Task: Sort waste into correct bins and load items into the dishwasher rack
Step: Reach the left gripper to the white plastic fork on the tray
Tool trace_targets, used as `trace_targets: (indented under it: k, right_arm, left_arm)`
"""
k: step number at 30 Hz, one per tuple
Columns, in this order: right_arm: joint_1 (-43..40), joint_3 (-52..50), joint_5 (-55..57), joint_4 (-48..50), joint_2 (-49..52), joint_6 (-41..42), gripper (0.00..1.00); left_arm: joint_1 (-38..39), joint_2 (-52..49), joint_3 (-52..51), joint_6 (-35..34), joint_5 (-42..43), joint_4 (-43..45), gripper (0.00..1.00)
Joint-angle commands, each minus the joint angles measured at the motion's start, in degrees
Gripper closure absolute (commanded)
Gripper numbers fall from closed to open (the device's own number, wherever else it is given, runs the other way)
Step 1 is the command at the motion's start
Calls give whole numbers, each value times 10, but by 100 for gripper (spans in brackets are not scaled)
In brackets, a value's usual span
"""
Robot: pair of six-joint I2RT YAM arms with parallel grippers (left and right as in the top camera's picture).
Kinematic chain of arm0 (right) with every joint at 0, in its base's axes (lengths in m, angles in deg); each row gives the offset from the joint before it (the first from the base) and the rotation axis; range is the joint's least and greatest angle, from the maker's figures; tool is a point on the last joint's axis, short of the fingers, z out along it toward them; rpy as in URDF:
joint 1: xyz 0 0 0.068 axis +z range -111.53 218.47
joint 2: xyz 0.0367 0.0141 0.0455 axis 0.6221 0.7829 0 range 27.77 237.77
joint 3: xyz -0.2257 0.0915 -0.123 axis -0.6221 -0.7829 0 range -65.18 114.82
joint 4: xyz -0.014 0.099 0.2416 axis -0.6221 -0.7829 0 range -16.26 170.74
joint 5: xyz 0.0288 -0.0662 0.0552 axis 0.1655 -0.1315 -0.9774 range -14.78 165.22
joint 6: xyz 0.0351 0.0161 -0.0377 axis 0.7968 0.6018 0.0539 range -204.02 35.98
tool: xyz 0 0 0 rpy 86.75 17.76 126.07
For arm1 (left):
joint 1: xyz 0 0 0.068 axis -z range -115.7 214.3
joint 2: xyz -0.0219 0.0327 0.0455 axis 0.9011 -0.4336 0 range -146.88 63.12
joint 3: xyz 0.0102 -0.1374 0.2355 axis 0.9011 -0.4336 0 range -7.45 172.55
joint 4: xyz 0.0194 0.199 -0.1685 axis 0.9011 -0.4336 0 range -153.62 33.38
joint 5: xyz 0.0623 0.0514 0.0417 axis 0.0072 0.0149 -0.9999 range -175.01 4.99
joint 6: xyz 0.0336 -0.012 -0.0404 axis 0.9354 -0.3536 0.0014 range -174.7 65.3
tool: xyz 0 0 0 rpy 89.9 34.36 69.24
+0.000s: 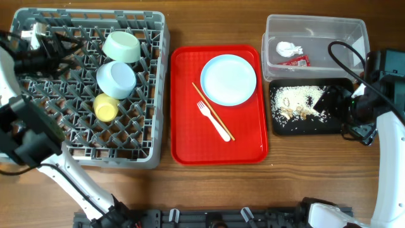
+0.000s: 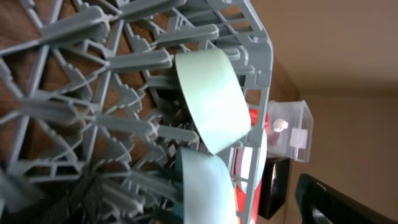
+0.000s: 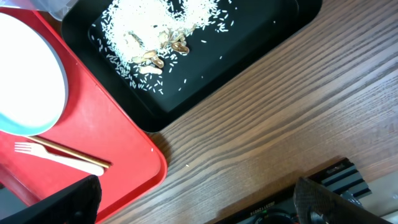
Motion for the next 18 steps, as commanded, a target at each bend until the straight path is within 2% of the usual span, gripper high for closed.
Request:
trace_targets:
  k: [1, 5, 12, 18]
  right_arm:
    - [-2, 13, 3, 0, -8, 4, 0]
    - [-2, 13, 3, 0, -8, 3, 0]
    - [-2, 13, 3, -6, -8, 2, 0]
    - [-2, 13, 3, -9, -8, 2, 0]
  left_arm:
    - [25, 101, -2, -121, -191, -10, 0]
    - [58, 133, -2, -219, -344, -61, 0]
    - [163, 186, -2, -287, -497, -180, 0]
    - [212, 212, -10, -301, -522, -232, 0]
